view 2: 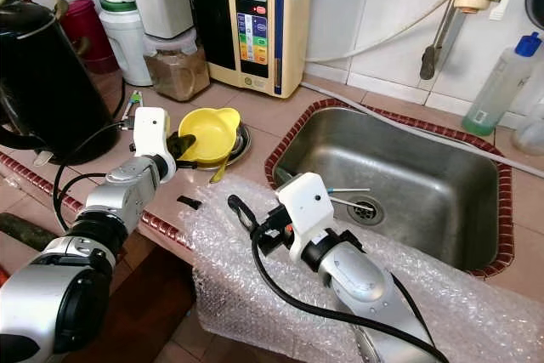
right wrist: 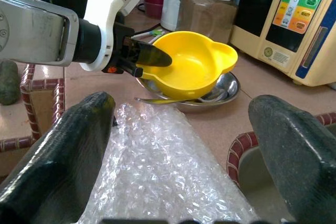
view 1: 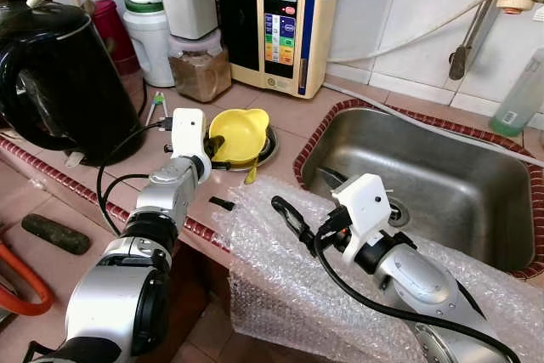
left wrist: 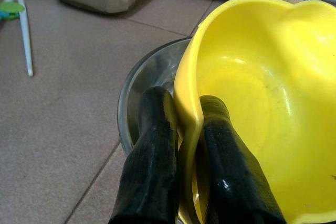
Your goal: Kitchen organization
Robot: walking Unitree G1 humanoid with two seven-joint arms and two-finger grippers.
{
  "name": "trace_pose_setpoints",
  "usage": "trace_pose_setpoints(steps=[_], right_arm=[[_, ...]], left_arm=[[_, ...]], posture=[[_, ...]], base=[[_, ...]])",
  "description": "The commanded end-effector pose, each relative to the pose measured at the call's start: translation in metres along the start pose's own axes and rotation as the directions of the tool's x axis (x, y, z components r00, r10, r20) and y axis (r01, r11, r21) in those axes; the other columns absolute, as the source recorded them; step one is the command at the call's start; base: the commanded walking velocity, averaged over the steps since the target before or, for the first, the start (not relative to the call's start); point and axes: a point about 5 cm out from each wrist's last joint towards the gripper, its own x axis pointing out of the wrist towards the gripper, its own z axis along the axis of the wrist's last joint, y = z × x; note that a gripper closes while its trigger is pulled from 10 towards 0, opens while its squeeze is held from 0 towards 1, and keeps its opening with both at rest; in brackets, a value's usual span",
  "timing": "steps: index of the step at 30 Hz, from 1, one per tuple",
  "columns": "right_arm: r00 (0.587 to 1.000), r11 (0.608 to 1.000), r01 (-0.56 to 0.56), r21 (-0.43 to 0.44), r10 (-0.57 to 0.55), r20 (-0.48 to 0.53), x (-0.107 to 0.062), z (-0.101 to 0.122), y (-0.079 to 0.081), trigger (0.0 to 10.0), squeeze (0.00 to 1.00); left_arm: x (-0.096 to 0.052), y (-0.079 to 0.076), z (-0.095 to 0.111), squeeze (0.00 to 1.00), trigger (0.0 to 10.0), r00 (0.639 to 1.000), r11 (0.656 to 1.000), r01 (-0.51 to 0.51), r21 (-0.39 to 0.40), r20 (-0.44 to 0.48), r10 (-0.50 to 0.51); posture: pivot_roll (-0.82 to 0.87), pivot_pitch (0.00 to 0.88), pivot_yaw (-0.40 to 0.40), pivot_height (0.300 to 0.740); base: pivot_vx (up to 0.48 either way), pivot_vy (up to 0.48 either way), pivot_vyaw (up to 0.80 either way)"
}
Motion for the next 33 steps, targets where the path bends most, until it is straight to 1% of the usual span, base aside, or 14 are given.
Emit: trace_pose_setpoints(steps=[1, 3, 4, 5, 6, 9, 14, 16, 19, 20, 21, 24, 28, 33], right_arm=[[1.000, 1.000, 0.008, -0.003, -0.008, 0.004, 0.000, 0.000, -0.003, 10.0, 0.00], [1.000, 1.000, 0.008, -0.004, -0.008, 0.003, 0.000, 0.000, -0.002, 10.0, 0.00], [1.000, 1.000, 0.014, -0.005, -0.014, 0.002, 0.000, -0.001, -0.003, 10.0, 0.00], [1.000, 1.000, 0.014, -0.005, -0.014, 0.002, 0.000, -0.001, -0.003, 10.0, 0.00], [1.000, 1.000, 0.023, -0.006, -0.023, 0.002, 0.000, -0.001, -0.004, 10.0, 0.00], [0.999, 0.999, 0.042, -0.004, -0.042, 0.005, 0.000, -0.001, -0.006, 10.0, 0.00], [0.997, 0.997, 0.078, -0.008, -0.077, 0.008, 0.001, -0.002, -0.010, 10.0, 0.00], [0.991, 0.991, 0.131, -0.004, -0.131, 0.014, 0.002, -0.002, -0.016, 10.0, 0.00], [0.973, 0.973, 0.225, 0.052, -0.228, 0.040, 0.005, 0.000, -0.028, 10.0, 0.00], [0.964, 0.963, 0.252, 0.098, -0.259, 0.056, 0.007, 0.002, -0.032, 10.0, 0.00], [0.941, 0.928, 0.300, 0.220, -0.326, 0.092, 0.012, 0.009, -0.042, 10.0, 0.00], [0.928, 0.905, 0.318, 0.283, -0.358, 0.101, 0.015, 0.011, -0.047, 10.0, 0.00], [0.906, 0.846, 0.338, 0.413, -0.412, 0.102, 0.023, 0.013, -0.055, 10.0, 0.00], [0.901, 0.823, 0.346, 0.450, -0.426, 0.087, 0.033, 0.012, -0.058, 10.0, 0.00]], left_arm=[[0.000, 0.000, 0.001, 0.00, 0.0, 1.000, 1.000, 0.003, 0.024, 0.009, -0.003], [0.000, 0.000, 0.001, 0.00, 0.0, 1.000, 1.000, -0.005, 0.017, 0.019, 0.005], [-0.001, 0.002, 0.009, 0.00, 0.0, 0.995, 0.999, -0.040, 0.021, 0.088, 0.038], [-0.001, 0.002, 0.009, 0.00, 0.0, 0.995, 0.999, -0.040, 0.021, 0.088, 0.038], [-0.002, 0.001, 0.017, 0.00, 0.0, 0.986, 0.998, -0.056, 0.039, 0.158, 0.050], [-0.004, -0.001, 0.027, 0.00, 0.0, 0.969, 0.996, -0.064, 0.060, 0.244, 0.048], [-0.006, -0.005, 0.034, 0.00, 0.0, 0.950, 0.995, -0.069, 0.069, 0.308, 0.044], [-0.008, -0.009, 0.038, 0.00, 0.0, 0.934, 0.996, -0.051, 0.077, 0.357, 0.020], [-0.011, -0.022, 0.042, 0.00, 0.0, 0.905, 0.993, -0.003, 0.116, 0.422, -0.046], [-0.013, -0.028, 0.042, 0.00, 0.0, 0.892, 0.992, 0.025, 0.124, 0.446, -0.078], [-0.018, -0.044, 0.041, 0.00, 0.0, 0.860, 0.979, 0.093, 0.183, 0.481, -0.172], [-0.021, -0.054, 0.039, 0.00, 0.0, 0.840, 0.969, 0.132, 0.208, 0.496, -0.221], [-0.031, -0.081, 0.033, 0.00, 0.0, 0.775, 0.927, 0.234, 0.295, 0.519, -0.360], [-0.038, -0.097, 0.028, 0.00, 0.0, 0.738, 0.900, 0.298, 0.319, 0.522, -0.429]], posture=[[-0.12, 0.000, 0.054, 0.740], [-0.12, 0.000, 0.054, 0.740], [-0.13, 0.000, 0.057, 0.740], [-0.13, 0.000, 0.057, 0.740], [-0.13, 0.000, 0.057, 0.740], [-0.13, 0.000, 0.057, 0.740], [-0.13, 0.000, 0.057, 0.740], [-0.13, 0.000, 0.058, 0.740], [-0.13, 0.000, 0.058, 0.740], [-0.13, 0.000, 0.058, 0.740], [-0.13, 0.000, 0.058, 0.740], [-0.13, 0.000, 0.057, 0.740], [-0.13, 0.000, 0.055, 0.740], [-0.13, 0.000, 0.054, 0.740]], base=[[0.000, 0.000, 0.00], [0.000, 0.000, 0.00], [0.000, 0.000, 0.00], [0.000, 0.000, 0.00], [0.000, 0.000, 0.00], [0.000, 0.000, 0.00], [0.000, 0.000, 0.00], [0.000, 0.000, 0.00], [0.000, 0.000, 0.00], [0.000, 0.000, 0.00], [0.000, 0.000, 0.00], [0.000, 0.000, 0.00], [0.000, 0.000, 0.00], [0.000, 0.000, 0.00]])
